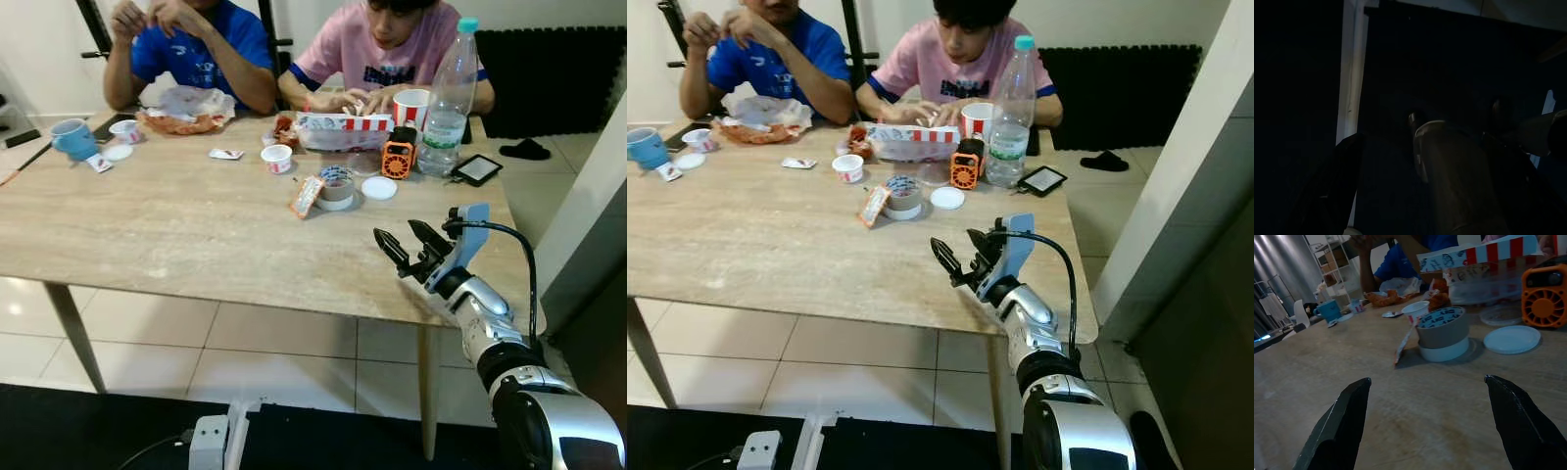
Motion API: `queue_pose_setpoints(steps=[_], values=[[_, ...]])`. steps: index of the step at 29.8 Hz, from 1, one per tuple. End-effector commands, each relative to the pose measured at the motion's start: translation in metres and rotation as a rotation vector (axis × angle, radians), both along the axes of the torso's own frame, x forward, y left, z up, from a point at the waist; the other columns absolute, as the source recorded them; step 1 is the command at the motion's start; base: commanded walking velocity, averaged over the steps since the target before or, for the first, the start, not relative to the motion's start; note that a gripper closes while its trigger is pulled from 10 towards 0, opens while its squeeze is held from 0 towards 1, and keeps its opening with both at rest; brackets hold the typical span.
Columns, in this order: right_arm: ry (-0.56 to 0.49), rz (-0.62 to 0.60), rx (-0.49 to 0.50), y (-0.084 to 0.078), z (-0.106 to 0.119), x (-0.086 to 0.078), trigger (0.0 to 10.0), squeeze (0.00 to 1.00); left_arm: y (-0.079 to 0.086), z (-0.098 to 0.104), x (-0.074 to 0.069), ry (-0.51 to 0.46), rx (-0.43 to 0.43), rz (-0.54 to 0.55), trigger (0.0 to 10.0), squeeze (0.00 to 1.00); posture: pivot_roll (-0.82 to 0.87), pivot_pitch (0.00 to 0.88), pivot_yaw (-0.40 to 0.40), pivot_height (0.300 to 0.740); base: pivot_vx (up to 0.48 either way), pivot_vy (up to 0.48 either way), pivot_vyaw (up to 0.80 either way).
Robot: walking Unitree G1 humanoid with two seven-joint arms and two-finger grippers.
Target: Restocking fridge
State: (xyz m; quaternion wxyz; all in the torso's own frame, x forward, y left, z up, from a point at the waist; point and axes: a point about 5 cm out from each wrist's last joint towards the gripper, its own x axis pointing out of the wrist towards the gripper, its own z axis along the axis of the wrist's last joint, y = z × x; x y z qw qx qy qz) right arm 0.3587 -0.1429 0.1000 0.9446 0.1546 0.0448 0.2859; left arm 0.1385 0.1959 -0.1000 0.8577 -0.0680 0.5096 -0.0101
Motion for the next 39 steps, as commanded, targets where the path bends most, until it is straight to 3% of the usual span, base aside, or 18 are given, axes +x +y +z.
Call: queue_pose_setpoints(steps=[1, 34, 39], values=[[-0.015, 0.013, -0.002, 0.0027, 0.0027, 0.0006, 10.0, 0.0, 0.0, -0.0018, -0.005, 0.019, 0.0, -0.005, 10.0, 0.0, -0.04, 0.0, 0.039, 0.74, 0.277, 0.0, 0.0], [-0.028, 0.018, 0.003, 0.0012, 0.006, 0.0017, 10.0, 0.0, -0.0034, -0.0016, -0.0039, 0.003, -0.022, 0.008, 10.0, 0.0, -0.04, 0.0, 0.039, 0.74, 0.276, 0.0, 0.0], [-0.029, 0.017, 0.004, 0.0008, 0.0062, 0.0017, 10.0, 0.0, -0.0045, -0.0018, -0.0039, 0.009, -0.022, -0.005, 10.0, 0.0, -0.04, 0.0, 0.037, 0.74, 0.0, -0.081, 0.0]])
